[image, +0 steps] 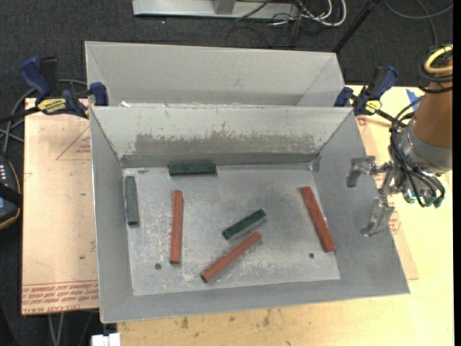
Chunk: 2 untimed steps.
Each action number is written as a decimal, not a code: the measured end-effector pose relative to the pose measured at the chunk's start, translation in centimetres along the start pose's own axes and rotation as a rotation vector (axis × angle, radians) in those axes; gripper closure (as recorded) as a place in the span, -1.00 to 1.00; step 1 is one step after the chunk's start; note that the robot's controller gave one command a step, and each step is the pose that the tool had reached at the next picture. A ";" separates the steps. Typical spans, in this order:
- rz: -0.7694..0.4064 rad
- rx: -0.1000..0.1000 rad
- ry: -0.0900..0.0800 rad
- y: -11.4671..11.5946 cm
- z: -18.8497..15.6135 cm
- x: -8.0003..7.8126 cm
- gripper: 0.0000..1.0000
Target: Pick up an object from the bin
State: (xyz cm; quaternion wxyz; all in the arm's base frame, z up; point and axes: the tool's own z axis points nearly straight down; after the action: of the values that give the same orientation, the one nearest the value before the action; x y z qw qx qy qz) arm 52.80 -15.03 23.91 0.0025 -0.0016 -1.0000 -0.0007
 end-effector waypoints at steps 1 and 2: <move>-0.004 0.001 -0.006 0.1 -0.3 -0.2 1.00; -0.097 -0.004 0.000 6.8 7.4 -1.8 1.00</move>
Offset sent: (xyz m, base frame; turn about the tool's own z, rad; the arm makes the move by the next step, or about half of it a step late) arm 0.0000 0.0000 0.0000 0.0000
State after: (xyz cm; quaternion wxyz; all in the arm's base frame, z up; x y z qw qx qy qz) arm 54.56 -8.21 16.50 0.0024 0.0470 -0.9989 -0.0026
